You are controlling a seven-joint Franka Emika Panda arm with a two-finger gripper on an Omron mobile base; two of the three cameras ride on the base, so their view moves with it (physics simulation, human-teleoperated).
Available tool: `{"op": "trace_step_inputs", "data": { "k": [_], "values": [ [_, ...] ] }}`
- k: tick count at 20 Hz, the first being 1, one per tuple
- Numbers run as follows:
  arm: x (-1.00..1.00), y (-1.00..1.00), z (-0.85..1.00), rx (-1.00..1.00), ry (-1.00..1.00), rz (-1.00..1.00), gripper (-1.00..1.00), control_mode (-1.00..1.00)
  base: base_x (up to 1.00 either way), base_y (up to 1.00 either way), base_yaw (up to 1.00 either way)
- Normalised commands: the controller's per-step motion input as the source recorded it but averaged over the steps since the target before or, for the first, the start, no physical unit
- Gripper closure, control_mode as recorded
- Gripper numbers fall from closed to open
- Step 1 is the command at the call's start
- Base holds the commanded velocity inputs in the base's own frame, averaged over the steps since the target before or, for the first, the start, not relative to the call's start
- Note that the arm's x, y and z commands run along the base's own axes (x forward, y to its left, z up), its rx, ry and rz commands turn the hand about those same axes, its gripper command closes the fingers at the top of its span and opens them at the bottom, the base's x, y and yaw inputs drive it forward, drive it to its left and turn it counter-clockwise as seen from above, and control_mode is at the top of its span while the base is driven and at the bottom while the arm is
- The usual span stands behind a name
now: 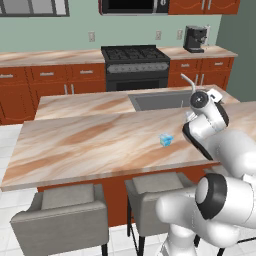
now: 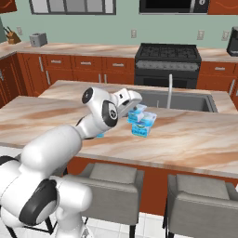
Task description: Stack the yogurt containers by placing the smaller containers on top of the larger containers.
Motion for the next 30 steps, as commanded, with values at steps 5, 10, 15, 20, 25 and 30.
{"op": "trace_step_inputs", "data": {
  "k": [5, 10, 15, 20, 25, 30],
  "values": [
    [0.08, 0.00, -0.09, 0.00, 0.00, 0.00, 1.00, -1.00, 0.00, 0.00, 0.00],
    [0.07, -0.04, -0.07, 0.00, 0.00, 0.00, 1.00, -1.00, 0.00, 0.00, 0.00],
    [0.09, -0.09, -0.06, 0.00, 0.00, 0.00, 1.00, -1.00, 0.00, 0.00, 0.00],
    [0.09, -0.09, -0.08, 0.00, 0.00, 0.00, 1.00, -1.00, 0.00, 0.00, 0.00],
    [0.09, -0.03, -0.11, 0.00, 0.00, 0.00, 1.00, -1.00, 0.00, 0.00, 0.00],
    [0.13, 0.00, -0.12, 0.00, 0.00, 0.00, 1.00, -1.00, 0.00, 0.00, 0.00]
  ]
}}
